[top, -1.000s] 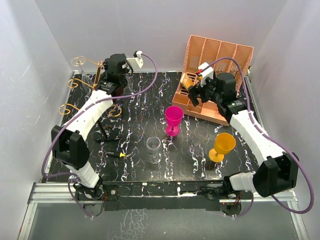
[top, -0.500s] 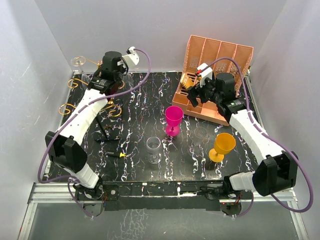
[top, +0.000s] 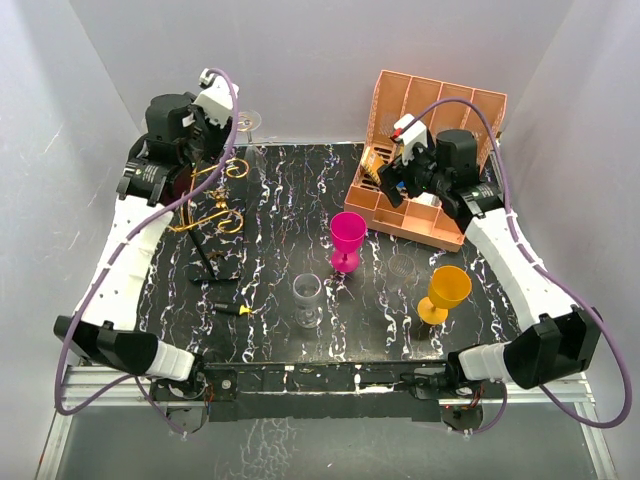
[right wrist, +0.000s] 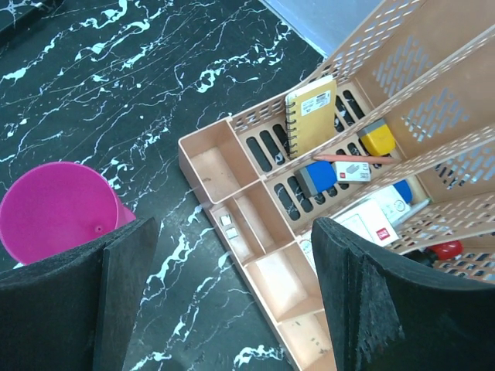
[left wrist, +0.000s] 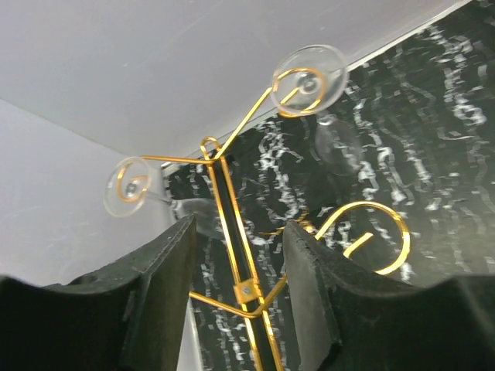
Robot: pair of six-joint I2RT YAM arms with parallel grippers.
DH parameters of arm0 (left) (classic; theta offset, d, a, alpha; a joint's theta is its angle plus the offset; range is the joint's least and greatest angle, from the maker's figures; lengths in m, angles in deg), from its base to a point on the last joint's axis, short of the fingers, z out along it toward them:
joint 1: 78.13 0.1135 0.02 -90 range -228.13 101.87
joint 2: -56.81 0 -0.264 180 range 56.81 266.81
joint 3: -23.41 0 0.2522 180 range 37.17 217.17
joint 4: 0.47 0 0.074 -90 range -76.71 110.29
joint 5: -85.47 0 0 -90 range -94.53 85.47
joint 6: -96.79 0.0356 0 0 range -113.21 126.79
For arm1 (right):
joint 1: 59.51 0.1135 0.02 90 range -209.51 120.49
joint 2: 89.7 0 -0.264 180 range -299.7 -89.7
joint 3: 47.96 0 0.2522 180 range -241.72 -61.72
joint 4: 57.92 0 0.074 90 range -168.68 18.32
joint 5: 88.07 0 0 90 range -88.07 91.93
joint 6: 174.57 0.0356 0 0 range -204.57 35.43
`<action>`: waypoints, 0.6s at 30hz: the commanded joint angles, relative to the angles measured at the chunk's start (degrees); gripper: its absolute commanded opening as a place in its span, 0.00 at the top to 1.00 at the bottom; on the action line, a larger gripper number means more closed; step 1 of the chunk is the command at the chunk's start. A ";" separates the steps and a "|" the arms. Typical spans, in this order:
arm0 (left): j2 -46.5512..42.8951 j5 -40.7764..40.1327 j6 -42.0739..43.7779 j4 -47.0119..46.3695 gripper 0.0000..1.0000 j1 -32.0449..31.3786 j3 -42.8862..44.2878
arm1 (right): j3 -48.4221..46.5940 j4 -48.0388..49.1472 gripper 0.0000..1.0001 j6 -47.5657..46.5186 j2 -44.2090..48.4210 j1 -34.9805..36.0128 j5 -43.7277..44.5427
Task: Place the wine glass upside down on the wine glass rack
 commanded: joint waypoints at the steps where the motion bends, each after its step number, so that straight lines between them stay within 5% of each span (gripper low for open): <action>1: -3.60 7.99 -7.42 3.95 0.49 1.51 0.78 | -6.50 -8.88 0.12 -3.88 3.33 -0.18 1.33; 9: -9.13 11.38 -9.42 3.91 0.18 4.80 -4.55 | -2.18 -19.69 0.12 -5.81 11.63 -0.21 3.11; 18: -13.03 13.80 -9.50 2.80 0.10 7.84 -8.89 | -0.43 -35.13 0.17 -10.01 15.02 -0.80 -6.63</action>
